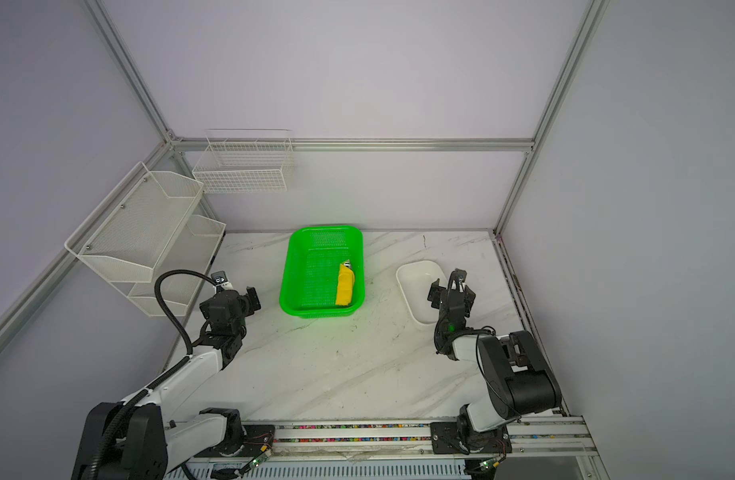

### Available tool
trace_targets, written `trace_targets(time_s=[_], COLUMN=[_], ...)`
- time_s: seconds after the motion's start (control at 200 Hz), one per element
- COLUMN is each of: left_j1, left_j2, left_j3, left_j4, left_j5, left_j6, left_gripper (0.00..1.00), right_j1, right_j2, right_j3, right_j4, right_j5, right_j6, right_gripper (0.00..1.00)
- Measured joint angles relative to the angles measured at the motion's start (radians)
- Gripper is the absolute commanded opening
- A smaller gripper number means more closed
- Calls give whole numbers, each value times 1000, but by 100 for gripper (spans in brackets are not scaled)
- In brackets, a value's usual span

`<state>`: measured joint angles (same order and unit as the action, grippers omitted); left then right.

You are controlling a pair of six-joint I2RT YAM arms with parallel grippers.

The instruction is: Place the utensils on the paper napkin and roll it up

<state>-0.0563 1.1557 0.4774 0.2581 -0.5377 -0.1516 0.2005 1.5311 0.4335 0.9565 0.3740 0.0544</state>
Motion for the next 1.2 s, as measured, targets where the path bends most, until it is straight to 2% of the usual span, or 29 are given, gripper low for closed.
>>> trace_targets(time_s=[0.235, 0.405, 0.5, 0.7, 0.73, 0.84, 1.02, 1.2], left_j1=[5, 6, 10, 14, 15, 19, 32, 44], left_j2=[112, 157, 172, 226, 235, 293, 396, 410], left_j3=[-30, -45, -59, -72, -75, -79, -79, -84], left_j4=[132, 236, 295, 419, 438, 506, 548, 592], left_j5=[62, 97, 118, 167, 173, 188, 215, 238], left_j6=[46, 70, 72, 85, 86, 90, 93, 93], left_gripper=[100, 100, 100, 100, 100, 99, 100, 100], right_j1=[-11, -22, -23, -24, -24, -26, -26, -26], right_j2=[102, 223, 264, 267, 267, 267, 267, 267], right_j3=[0, -40, -53, -35, -25, -6, -5, -5], right_j4=[178, 391, 417, 449, 446, 445, 445, 444], right_j5=[-79, -143, -150, -56, -37, 4, 31, 35], right_j6=[-87, -139, -144, -126, -118, -106, -101, -100], right_gripper=[90, 90, 90, 91, 97, 97, 97, 97])
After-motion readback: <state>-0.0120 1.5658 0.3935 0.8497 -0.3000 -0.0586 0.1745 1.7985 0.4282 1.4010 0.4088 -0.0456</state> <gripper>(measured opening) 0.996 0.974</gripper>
